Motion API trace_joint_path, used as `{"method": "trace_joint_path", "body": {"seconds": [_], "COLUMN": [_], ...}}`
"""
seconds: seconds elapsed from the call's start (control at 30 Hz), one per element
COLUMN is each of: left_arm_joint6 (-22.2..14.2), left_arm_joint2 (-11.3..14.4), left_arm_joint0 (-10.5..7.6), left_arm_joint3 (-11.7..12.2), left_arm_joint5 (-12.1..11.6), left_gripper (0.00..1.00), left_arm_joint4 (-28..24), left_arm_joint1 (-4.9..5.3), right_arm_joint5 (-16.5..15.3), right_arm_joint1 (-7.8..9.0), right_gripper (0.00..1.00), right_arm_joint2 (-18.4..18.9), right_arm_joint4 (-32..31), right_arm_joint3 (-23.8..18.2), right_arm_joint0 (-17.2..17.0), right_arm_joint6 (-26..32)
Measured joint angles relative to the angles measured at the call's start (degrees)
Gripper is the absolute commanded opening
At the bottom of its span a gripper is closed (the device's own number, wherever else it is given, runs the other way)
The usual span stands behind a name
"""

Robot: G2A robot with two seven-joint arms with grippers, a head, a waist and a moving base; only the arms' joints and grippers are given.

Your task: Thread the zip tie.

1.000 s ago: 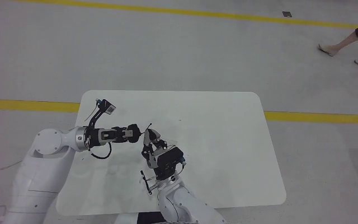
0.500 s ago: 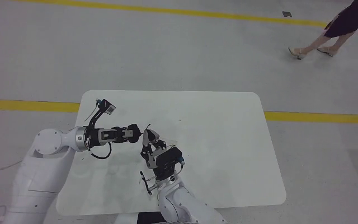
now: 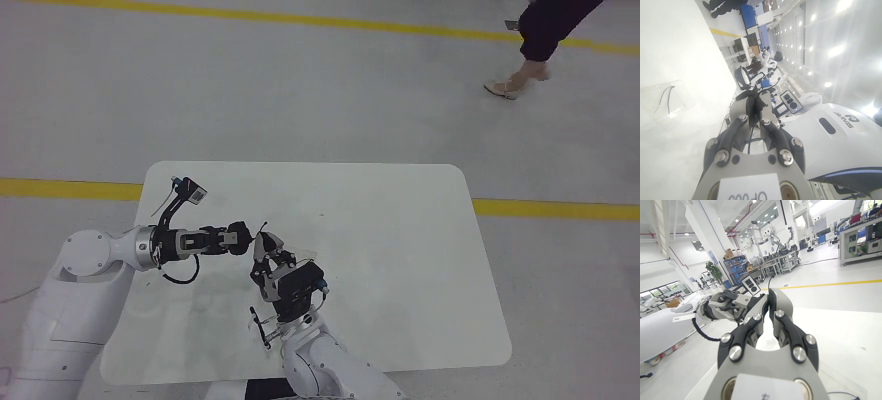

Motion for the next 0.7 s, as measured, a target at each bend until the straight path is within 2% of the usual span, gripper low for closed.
{"method": "trace_joint_path", "body": {"seconds": [0.27, 0.3, 0.33, 0.7], "left_arm_joint6": [0.0, 0.0, 0.0, 0.0], "left_arm_joint2": [0.0, 0.0, 0.0, 0.0], "left_arm_joint0": [0.0, 0.0, 0.0, 0.0], "left_arm_joint3": [0.0, 0.0, 0.0, 0.0], "left_arm_joint5": [0.0, 0.0, 0.0, 0.0], "left_gripper": [0.0, 0.0, 0.0, 0.0], "left_arm_joint4": [0.0, 0.0, 0.0, 0.0], "left_arm_joint1": [0.0, 0.0, 0.0, 0.0], "right_arm_joint5": [0.2, 0.2, 0.4, 0.8], "right_arm_joint1": [0.09, 0.1, 0.1, 0.79], "right_gripper": [0.0, 0.31, 1.0, 1.0], "right_arm_joint2": [-0.1, -0.2, -0.2, 0.7], "right_arm_joint4": [0.3, 0.4, 0.5, 0.0], "right_arm_joint3": [0.0, 0.1, 0.1, -1.5], "right_arm_joint0": [0.1, 0.1, 0.1, -1.3], "right_arm_joint6": [-0.1, -0.1, -0.1, -2.7]}}
